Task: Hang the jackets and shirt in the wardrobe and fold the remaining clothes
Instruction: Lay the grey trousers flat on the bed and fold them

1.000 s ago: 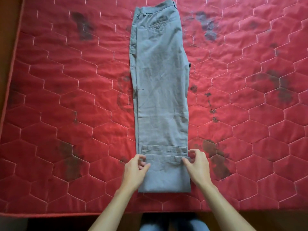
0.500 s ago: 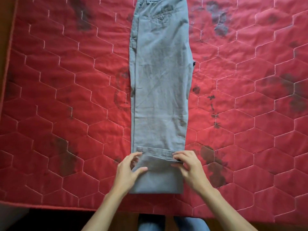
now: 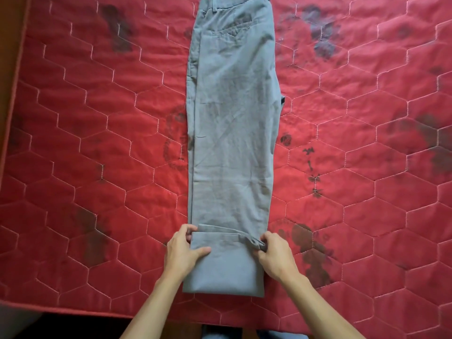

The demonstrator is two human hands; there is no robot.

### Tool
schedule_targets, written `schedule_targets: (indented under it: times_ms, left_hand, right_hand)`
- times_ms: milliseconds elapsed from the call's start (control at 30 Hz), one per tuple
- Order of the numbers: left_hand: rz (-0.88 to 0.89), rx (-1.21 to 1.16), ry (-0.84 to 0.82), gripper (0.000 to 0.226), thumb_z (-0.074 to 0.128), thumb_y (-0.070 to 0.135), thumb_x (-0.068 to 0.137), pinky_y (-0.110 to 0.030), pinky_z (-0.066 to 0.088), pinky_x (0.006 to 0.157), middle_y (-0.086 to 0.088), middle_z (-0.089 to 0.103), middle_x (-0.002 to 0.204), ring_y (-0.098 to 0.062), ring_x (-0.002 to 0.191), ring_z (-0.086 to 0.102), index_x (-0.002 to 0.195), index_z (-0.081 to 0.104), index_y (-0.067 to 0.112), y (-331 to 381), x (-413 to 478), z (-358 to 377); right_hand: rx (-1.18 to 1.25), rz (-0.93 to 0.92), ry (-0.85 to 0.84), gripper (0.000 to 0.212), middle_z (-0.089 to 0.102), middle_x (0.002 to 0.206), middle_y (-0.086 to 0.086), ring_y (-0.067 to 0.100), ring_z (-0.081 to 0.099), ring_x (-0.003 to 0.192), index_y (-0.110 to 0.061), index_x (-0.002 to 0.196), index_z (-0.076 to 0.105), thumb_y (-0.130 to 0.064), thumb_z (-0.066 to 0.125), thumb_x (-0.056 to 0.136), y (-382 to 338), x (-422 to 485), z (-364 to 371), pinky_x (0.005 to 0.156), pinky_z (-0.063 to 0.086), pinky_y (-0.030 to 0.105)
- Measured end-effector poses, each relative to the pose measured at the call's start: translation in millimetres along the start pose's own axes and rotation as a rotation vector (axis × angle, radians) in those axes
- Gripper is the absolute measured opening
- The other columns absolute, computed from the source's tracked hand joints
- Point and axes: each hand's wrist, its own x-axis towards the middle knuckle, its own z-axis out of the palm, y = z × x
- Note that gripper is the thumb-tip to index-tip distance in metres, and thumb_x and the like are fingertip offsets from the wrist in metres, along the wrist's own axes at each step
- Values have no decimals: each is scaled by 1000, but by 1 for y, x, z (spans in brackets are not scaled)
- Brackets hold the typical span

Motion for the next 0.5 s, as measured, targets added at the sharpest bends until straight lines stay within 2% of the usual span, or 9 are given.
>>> schedule_targets:
  times_ms: [100, 200, 267, 333, 400, 467, 500]
  left_hand:
    - [58, 64, -38, 40, 96, 31, 56, -28, 48, 79, 5, 54, 97, -15, 88, 60, 73, 60, 37, 0, -2, -5]
    - [178, -3, 17, 39, 96, 27, 56, -25, 46, 88, 4, 52, 111, -7, 102, 57, 75, 63, 35, -4, -5, -8]
    - [204, -87, 76, 32, 94, 29, 60, -25, 47, 88, 10, 58, 115, -2, 105, 58, 80, 69, 29, -4, -8, -12]
    - [177, -191, 69, 26, 89, 34, 69, -31, 51, 83, 12, 69, 104, -7, 98, 65, 84, 71, 27, 1, -12, -16]
    - [160, -269, 38, 26, 80, 44, 79, -38, 54, 78, 5, 74, 87, -16, 84, 69, 87, 70, 21, 9, -15, -21]
    - [162, -258, 70, 18, 72, 41, 87, -34, 54, 78, 7, 73, 84, -12, 81, 68, 89, 70, 24, 20, -13, -25]
    - [161, -235, 89, 7, 71, 35, 90, -28, 54, 77, 12, 73, 86, -5, 83, 68, 92, 70, 28, 26, -9, -27]
  right_hand:
    - [66, -41, -45, 33, 53, 78, -8, 20, 50, 79, -32, 69, 45, -1, 54, 75, 5, -4, -1, 68, 32, 31]
    - [238, -68, -55, 35, 60, 70, -11, 6, 49, 68, -30, 75, 55, 5, 54, 74, 9, -12, -5, 67, 38, 28]
    - [426, -90, -41, 29, 67, 76, -15, -2, 54, 70, -26, 84, 62, 3, 61, 84, 8, -18, -9, 69, 43, 23]
    - [630, -95, -32, 22, 75, 93, -11, -3, 64, 85, -17, 97, 69, 4, 61, 91, 2, -22, -15, 76, 49, 16]
    - [696, -89, 22, 25, 76, 102, -9, -1, 68, 97, -14, 104, 69, 5, 61, 92, -4, -20, -19, 83, 50, 16]
    - [617, -56, 113, 29, 75, 97, -11, -2, 68, 94, -24, 106, 68, -1, 66, 89, -8, -11, -22, 82, 52, 18]
    - [553, -30, 144, 30, 74, 95, -13, -3, 66, 92, -26, 106, 67, -3, 68, 87, -12, -5, -26, 83, 52, 20]
